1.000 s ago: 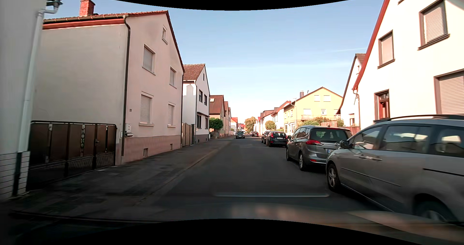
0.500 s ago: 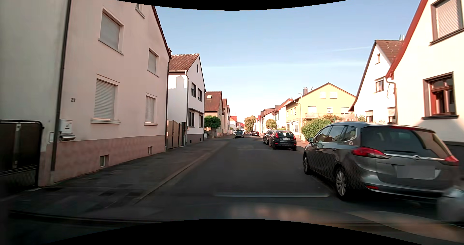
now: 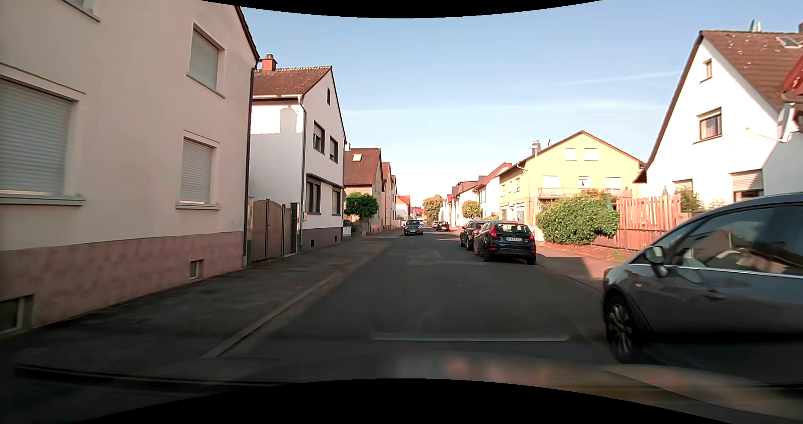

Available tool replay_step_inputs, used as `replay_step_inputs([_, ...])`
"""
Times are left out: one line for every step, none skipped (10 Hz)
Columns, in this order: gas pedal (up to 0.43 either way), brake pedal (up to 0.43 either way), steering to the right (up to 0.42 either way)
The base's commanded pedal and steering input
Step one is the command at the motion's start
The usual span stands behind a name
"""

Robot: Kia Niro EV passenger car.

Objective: Follow the waypoints while adhering to traffic rules and regulations

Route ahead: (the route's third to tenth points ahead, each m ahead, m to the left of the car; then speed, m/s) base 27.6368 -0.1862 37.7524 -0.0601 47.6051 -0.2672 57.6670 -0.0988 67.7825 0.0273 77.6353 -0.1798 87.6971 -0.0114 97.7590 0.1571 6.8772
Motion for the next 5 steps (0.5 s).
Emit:
replay_step_inputs([0.000, 0.000, -0.007])
replay_step_inputs([0.000, 0.000, -0.007])
replay_step_inputs([0.000, 0.000, -0.007])
replay_step_inputs([0.000, 0.000, -0.007])
replay_step_inputs([0.000, 0.000, -0.006])
